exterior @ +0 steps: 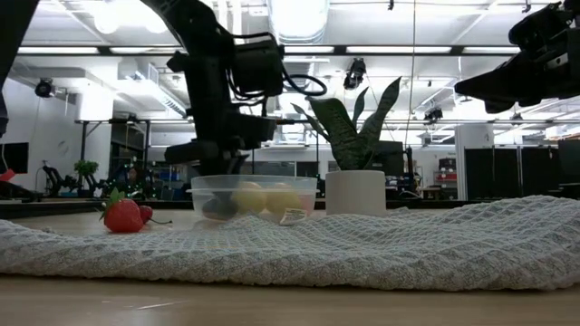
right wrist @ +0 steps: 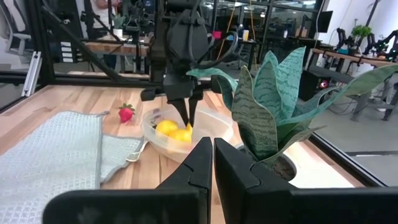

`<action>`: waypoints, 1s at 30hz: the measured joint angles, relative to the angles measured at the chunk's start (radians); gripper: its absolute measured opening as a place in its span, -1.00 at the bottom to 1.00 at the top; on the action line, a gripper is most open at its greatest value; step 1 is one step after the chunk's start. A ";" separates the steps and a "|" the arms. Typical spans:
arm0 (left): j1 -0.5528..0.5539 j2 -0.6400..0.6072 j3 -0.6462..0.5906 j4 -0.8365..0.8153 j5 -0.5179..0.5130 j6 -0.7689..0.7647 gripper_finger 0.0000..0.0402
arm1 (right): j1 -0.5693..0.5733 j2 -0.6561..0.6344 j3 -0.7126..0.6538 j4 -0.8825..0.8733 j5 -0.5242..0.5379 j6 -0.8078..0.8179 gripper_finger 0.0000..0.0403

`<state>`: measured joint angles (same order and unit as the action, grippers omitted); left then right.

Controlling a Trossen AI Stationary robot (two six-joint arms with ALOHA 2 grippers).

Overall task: Pick and placing Produce into tupperware
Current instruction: Put the yellow corn into the container, then put the red cherry into the container

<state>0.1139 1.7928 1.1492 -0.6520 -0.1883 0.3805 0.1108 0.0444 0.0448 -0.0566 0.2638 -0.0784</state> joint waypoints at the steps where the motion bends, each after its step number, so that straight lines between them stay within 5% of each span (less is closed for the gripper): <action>1: 0.000 -0.001 0.000 -0.002 0.000 0.000 -0.98 | 0.000 0.000 0.000 0.000 0.000 0.000 -0.96; 30: -0.005 -0.105 0.002 -0.076 -0.005 -0.018 -0.59 | 0.000 0.003 0.000 0.000 0.000 0.015 -0.96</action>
<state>0.1093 1.6878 1.1507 -0.7281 -0.1928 0.3625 0.1108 0.0475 0.0448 -0.0563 0.2634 -0.0635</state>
